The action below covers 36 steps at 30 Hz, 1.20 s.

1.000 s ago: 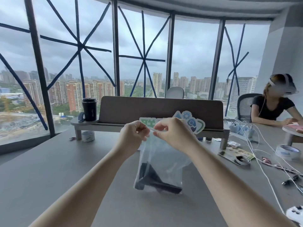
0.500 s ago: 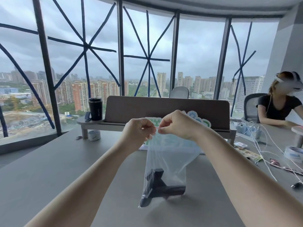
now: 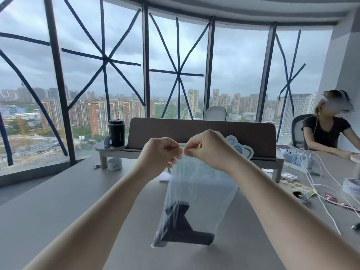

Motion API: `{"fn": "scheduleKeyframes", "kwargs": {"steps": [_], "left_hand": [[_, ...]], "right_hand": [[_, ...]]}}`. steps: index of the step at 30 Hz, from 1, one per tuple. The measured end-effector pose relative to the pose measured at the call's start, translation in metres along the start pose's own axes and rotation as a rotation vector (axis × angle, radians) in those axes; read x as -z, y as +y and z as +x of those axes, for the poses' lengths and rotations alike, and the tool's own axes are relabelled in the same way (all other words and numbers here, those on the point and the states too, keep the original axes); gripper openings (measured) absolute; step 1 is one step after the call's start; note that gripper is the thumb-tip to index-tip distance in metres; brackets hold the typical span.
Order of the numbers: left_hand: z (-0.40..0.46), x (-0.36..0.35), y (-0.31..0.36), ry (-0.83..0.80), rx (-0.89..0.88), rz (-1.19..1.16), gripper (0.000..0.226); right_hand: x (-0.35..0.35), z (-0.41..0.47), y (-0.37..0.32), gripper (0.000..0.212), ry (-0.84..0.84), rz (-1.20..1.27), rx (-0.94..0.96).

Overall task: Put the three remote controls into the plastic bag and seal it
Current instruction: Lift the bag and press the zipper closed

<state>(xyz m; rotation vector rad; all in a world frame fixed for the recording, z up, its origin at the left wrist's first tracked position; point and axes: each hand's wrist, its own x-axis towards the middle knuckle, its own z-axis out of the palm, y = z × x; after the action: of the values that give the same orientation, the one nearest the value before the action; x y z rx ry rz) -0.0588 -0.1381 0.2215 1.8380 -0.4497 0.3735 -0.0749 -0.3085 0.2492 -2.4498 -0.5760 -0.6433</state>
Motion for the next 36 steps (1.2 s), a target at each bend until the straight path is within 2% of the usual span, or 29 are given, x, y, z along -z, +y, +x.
{"fn": "scheduleKeyframes", "kwargs": {"steps": [6,12,23,31,36], "left_hand": [[0.000,0.001,0.003,-0.008,-0.029,0.074,0.011],[0.000,-0.001,0.001,0.109,-0.087,0.138,0.020],[0.006,0.052,-0.020,0.369,-0.094,0.192,0.014],[0.001,0.086,-0.043,0.445,-0.007,0.087,0.021],[0.009,0.111,-0.063,0.451,0.009,0.022,0.021]], "right_hand": [[0.001,0.001,-0.005,0.013,-0.031,-0.049,-0.013],[-0.004,-0.002,-0.004,0.014,0.014,-0.148,0.006],[0.002,-0.021,0.022,0.020,0.067,-0.256,-0.019],[-0.014,-0.013,0.012,0.024,0.037,-0.239,0.055],[-0.026,0.008,0.002,0.040,0.030,-0.270,0.082]]}}
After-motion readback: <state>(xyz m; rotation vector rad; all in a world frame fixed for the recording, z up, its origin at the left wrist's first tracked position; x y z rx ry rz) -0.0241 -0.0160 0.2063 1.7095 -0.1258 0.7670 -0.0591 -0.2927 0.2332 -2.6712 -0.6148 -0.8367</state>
